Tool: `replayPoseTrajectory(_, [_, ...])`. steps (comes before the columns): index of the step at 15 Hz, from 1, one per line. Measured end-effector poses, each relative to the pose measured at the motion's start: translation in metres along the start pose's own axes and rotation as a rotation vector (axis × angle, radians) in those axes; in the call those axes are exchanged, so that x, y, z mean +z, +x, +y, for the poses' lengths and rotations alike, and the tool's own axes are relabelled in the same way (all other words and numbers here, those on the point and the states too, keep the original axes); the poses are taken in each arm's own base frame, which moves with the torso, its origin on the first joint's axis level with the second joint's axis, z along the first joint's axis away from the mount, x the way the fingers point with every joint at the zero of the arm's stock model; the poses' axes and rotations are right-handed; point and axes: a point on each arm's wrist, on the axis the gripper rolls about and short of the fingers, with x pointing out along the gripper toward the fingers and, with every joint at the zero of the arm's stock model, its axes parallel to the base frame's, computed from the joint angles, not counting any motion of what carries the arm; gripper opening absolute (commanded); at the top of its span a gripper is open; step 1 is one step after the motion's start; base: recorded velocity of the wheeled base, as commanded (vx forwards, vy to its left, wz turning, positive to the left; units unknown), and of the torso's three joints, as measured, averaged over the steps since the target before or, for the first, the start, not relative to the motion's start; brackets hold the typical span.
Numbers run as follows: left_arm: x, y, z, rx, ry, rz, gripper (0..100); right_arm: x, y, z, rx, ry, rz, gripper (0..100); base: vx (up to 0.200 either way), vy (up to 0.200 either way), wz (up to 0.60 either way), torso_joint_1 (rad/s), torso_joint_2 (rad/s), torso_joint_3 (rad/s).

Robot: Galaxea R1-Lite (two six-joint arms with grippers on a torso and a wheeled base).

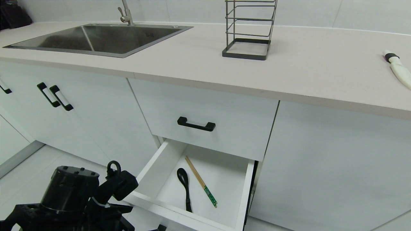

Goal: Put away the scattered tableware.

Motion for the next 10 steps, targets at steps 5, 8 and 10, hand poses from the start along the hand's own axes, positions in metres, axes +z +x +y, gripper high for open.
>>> replayPoseTrajectory(5, [0.006,0.010,0.002,0.002,0.000,-0.017,100,0.000,0.000,0.000,-0.001,0.000,-0.003,100,0.000,0.000,0.00,0.000,0.00,0.000])
replayPoseTrajectory(8, [0.012,0.016,0.003,0.008,0.007,-0.060,100,0.000,0.000,0.000,0.000,0.000,-0.003,100,0.000,0.000,0.00,0.000,0.00,0.000])
replayPoseTrajectory(10, [0.015,0.020,0.004,0.011,0.013,-0.084,100,0.000,0.000,0.000,-0.001,0.000,-0.003,100,0.000,0.000,0.00,0.000,0.00,0.000])
